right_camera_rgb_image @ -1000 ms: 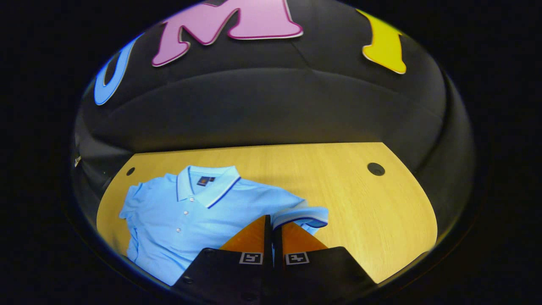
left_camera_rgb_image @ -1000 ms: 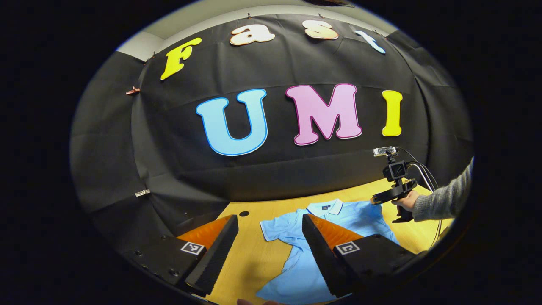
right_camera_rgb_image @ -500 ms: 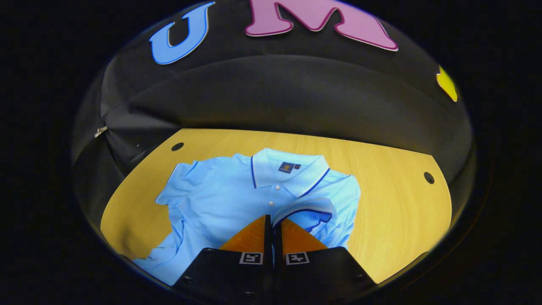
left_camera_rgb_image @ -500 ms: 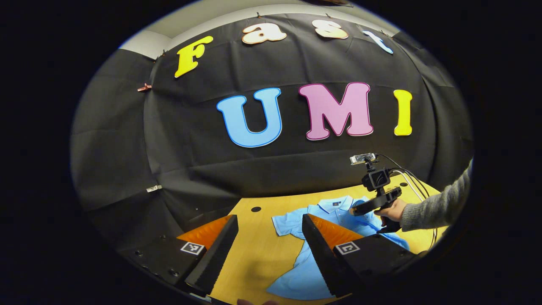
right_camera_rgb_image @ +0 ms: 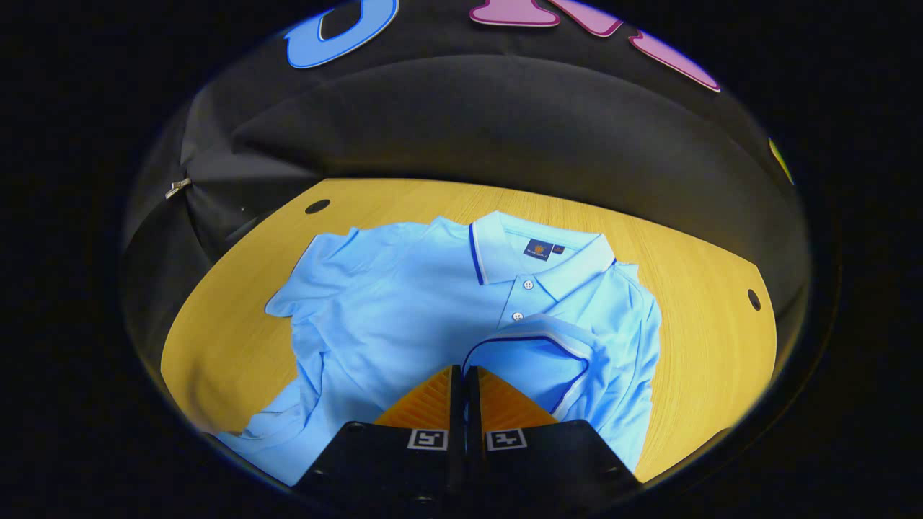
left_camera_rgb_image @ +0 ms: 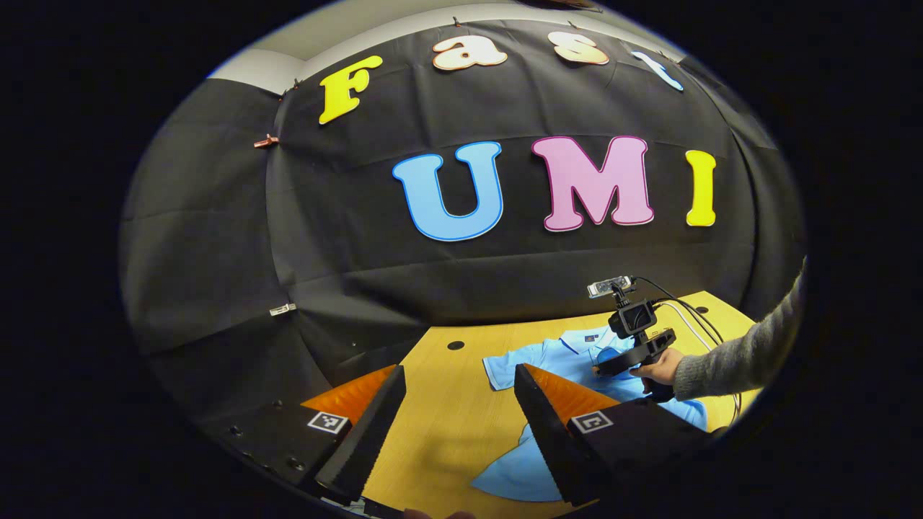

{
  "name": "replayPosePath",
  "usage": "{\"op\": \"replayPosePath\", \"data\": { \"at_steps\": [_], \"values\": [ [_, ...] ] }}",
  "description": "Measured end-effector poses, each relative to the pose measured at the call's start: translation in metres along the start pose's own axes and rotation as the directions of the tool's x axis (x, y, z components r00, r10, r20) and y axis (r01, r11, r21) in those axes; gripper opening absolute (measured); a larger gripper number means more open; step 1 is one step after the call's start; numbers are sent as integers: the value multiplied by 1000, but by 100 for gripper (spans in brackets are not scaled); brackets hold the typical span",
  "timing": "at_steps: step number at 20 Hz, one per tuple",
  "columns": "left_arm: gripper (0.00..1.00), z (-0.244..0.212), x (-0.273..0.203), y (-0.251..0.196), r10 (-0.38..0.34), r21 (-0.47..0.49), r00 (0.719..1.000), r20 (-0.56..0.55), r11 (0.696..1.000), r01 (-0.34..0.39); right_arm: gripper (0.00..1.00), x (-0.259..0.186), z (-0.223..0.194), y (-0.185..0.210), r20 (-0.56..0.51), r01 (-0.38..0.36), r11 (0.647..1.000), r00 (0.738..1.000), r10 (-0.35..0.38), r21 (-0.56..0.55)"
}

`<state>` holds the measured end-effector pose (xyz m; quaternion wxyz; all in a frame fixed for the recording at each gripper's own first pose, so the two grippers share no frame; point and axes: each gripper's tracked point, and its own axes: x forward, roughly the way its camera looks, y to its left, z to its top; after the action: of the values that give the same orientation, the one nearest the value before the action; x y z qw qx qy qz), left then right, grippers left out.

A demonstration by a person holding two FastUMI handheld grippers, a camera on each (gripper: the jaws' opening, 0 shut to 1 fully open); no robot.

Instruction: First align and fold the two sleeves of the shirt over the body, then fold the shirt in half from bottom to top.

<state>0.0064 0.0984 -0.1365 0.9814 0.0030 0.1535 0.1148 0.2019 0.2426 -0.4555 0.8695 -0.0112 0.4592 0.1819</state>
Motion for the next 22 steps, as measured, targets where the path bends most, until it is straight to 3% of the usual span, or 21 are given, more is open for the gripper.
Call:
{"op": "replayPosePath", "data": {
  "at_steps": [5,8,9,10,13,15,18,22],
  "values": [
    [96,-6,15,-2,-6,-3,1000,-7,1000,6,5,3,0,0,-3,14,1000,1000,-14,3],
    [96,-13,37,-11,-26,-13,999,-33,1000,26,13,4,-1,4,-3,4,1000,1000,-4,7],
    [96,-15,47,-14,-32,-14,999,-33,999,31,9,3,-1,5,-3,2,1000,1000,-2,7],
    [96,-14,58,-16,-35,-10,999,-26,999,35,21,4,-1,5,-1,1,1000,1000,-1,7],
    [96,-18,98,-23,-53,20,998,-18,998,54,31,0,5,11,28,-14,1000,1000,14,24],
    [96,-27,126,-31,-81,19,996,-38,996,82,54,-5,16,16,88,-36,999,996,32,35],
    [96,-48,171,-43,-128,3,988,-89,992,129,76,-20,36,16,193,-41,999,981,34,32],
    [96,-91,238,-68,-182,-45,962,-202,983,176,84,-66,64,8,364,-18,1000,931,19,-4]
  ]
}}
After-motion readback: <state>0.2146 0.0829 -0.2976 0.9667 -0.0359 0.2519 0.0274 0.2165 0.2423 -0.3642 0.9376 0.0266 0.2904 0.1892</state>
